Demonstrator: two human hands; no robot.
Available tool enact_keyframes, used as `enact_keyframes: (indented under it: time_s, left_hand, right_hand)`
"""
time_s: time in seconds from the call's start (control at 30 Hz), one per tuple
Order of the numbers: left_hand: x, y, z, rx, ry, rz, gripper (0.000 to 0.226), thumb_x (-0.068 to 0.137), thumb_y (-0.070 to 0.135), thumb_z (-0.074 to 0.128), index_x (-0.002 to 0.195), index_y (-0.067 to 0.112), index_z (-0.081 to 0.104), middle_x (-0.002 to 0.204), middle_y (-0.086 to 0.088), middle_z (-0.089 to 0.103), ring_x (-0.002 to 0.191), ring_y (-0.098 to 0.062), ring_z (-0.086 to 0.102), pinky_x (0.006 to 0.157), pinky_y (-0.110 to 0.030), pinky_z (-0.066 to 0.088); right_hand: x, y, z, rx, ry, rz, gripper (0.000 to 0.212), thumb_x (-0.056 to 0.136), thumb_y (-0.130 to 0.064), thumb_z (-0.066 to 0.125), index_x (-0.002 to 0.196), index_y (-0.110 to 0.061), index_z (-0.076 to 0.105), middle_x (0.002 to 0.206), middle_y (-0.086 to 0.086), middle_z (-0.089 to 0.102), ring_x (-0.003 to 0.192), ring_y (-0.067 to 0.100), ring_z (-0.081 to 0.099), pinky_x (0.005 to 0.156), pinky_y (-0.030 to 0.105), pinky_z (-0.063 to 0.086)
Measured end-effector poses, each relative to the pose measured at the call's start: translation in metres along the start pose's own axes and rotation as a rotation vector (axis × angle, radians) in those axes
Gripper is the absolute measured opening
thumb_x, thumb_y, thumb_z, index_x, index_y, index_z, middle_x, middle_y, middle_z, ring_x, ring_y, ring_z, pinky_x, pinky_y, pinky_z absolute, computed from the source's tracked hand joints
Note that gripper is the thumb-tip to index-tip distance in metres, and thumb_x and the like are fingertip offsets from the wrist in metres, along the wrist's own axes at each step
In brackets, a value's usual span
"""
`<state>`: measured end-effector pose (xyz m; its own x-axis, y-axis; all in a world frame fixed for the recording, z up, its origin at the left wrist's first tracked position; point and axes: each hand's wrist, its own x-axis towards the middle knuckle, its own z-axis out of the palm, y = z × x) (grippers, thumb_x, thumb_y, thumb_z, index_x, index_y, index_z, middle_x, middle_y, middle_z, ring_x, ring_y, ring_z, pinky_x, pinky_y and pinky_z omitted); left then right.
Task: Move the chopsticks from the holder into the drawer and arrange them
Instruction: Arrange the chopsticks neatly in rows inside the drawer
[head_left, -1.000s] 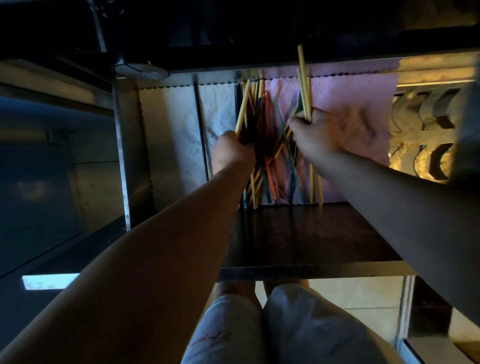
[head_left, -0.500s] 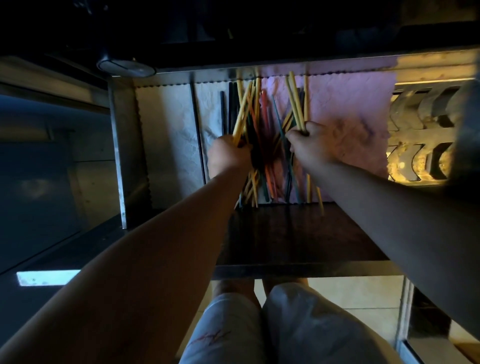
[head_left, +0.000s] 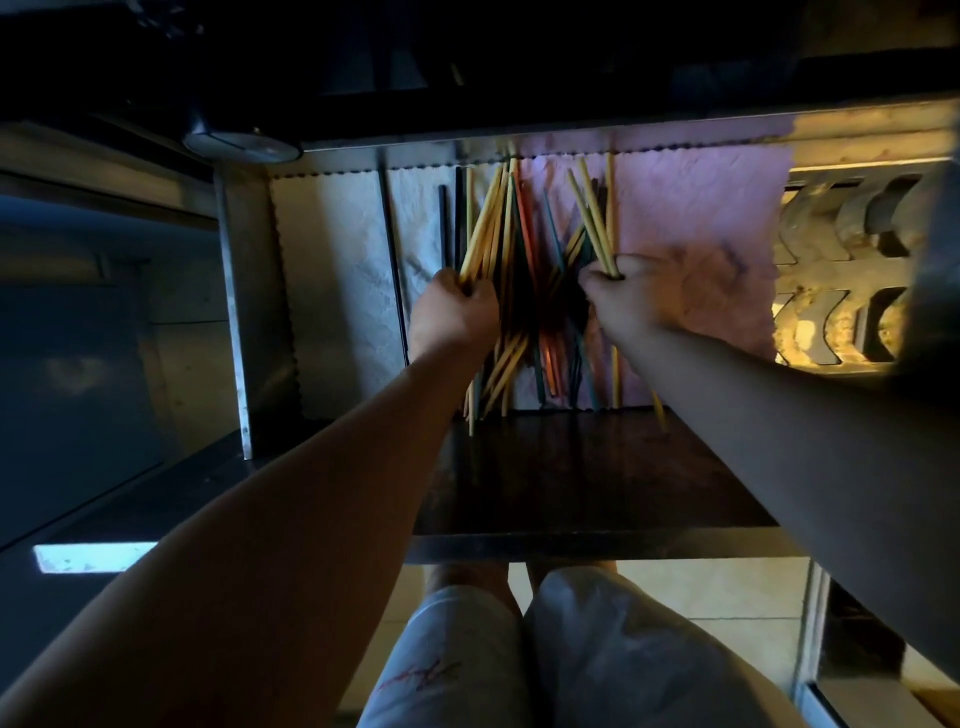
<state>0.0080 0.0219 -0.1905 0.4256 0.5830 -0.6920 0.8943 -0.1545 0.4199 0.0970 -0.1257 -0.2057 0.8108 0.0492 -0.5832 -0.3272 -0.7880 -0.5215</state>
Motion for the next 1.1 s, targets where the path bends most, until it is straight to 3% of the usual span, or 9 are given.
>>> enact_keyframes:
  time_s: [0.1, 0.27, 0.4, 0.47, 0.6, 0.73, 0.83, 0.97, 1.1]
  left_hand:
    - [-0.001, -0.002, -0.001, -0.021, 0.021, 0.005, 0.020, 0.092, 0.028, 0.046, 0.098, 0.013, 0.058, 0.077, -0.002, 0.059, 0.066, -0.017, 0.058, 0.055, -0.027, 0.044]
    - [-0.001, -0.003, -0.004, -0.087, 0.056, 0.000, 0.016, 0.089, 0.022, 0.045, 0.092, 0.014, 0.059, 0.070, 0.002, 0.055, 0.059, -0.012, 0.053, 0.047, -0.025, 0.035]
    - [0.003, -0.005, -0.008, -0.120, 0.061, -0.015, 0.014, 0.088, 0.021, 0.046, 0.086, 0.014, 0.058, 0.067, 0.002, 0.054, 0.058, -0.015, 0.052, 0.048, -0.025, 0.034]
    - [0.006, -0.005, -0.009, -0.146, 0.055, -0.034, 0.012, 0.087, 0.022, 0.047, 0.085, 0.015, 0.057, 0.066, 0.002, 0.053, 0.061, -0.020, 0.052, 0.053, -0.026, 0.037]
    - [0.010, -0.009, -0.015, -0.196, 0.045, -0.065, 0.013, 0.086, 0.025, 0.050, 0.083, 0.017, 0.060, 0.068, 0.000, 0.057, 0.066, -0.022, 0.058, 0.059, -0.031, 0.048]
    - [0.010, -0.015, -0.023, -0.252, 0.029, -0.078, 0.015, 0.085, 0.025, 0.049, 0.080, 0.016, 0.059, 0.069, -0.004, 0.060, 0.061, -0.023, 0.057, 0.062, -0.039, 0.053]
    - [0.010, -0.020, -0.029, -0.295, 0.035, -0.078, 0.014, 0.085, 0.023, 0.049, 0.078, 0.016, 0.057, 0.072, -0.008, 0.063, 0.059, -0.022, 0.055, 0.057, -0.036, 0.048]
    - [0.010, -0.025, -0.035, -0.301, 0.047, -0.096, 0.017, 0.088, 0.028, 0.050, 0.085, 0.015, 0.061, 0.080, -0.009, 0.068, 0.065, -0.024, 0.060, 0.063, -0.036, 0.053]
    - [0.009, -0.032, -0.039, -0.323, 0.038, -0.120, 0.016, 0.088, 0.029, 0.051, 0.082, 0.017, 0.059, 0.079, -0.007, 0.068, 0.065, -0.024, 0.061, 0.062, -0.035, 0.051]
  right_hand:
    - [-0.001, -0.006, 0.008, -0.060, -0.031, -0.037, 0.022, 0.085, -0.023, 0.061, 0.075, -0.004, 0.065, 0.061, 0.009, 0.048, 0.059, 0.020, 0.048, 0.046, 0.023, 0.032]
    - [-0.002, -0.009, 0.025, -0.165, -0.138, 0.078, 0.026, 0.076, -0.020, 0.065, 0.059, -0.016, 0.045, 0.054, -0.007, 0.041, 0.052, 0.014, 0.049, 0.046, 0.017, 0.032]
    - [-0.009, -0.013, 0.034, -0.162, -0.254, 0.161, 0.026, 0.074, -0.018, 0.070, 0.078, -0.011, 0.045, 0.066, 0.001, 0.047, 0.077, 0.028, 0.063, 0.064, 0.032, 0.051]
    - [-0.011, -0.017, 0.036, -0.222, -0.218, 0.140, 0.026, 0.070, -0.021, 0.073, 0.068, -0.012, 0.049, 0.066, 0.003, 0.054, 0.074, 0.027, 0.066, 0.060, 0.028, 0.046]
    - [-0.023, -0.029, 0.035, -0.358, -0.306, 0.189, 0.019, 0.072, -0.024, 0.072, 0.078, -0.013, 0.058, 0.062, 0.002, 0.049, 0.054, 0.019, 0.050, 0.049, 0.017, 0.037]
    - [-0.035, -0.031, 0.034, -0.399, -0.381, 0.245, 0.021, 0.078, -0.026, 0.067, 0.070, -0.009, 0.059, 0.077, 0.011, 0.063, 0.074, 0.026, 0.066, 0.048, 0.019, 0.036]
    - [-0.041, -0.034, 0.039, -0.441, -0.323, 0.223, 0.025, 0.080, -0.028, 0.066, 0.094, -0.007, 0.068, 0.096, 0.016, 0.071, 0.089, 0.030, 0.070, 0.061, 0.025, 0.044]
    - [-0.052, -0.037, 0.048, -0.431, -0.288, 0.247, 0.033, 0.078, -0.035, 0.066, 0.101, -0.011, 0.065, 0.103, 0.012, 0.069, 0.091, 0.033, 0.069, 0.077, 0.037, 0.056]
    - [-0.057, -0.044, 0.057, -0.525, -0.159, 0.254, 0.038, 0.085, -0.030, 0.058, 0.118, -0.011, 0.058, 0.117, 0.014, 0.067, 0.104, 0.034, 0.066, 0.090, 0.045, 0.053]
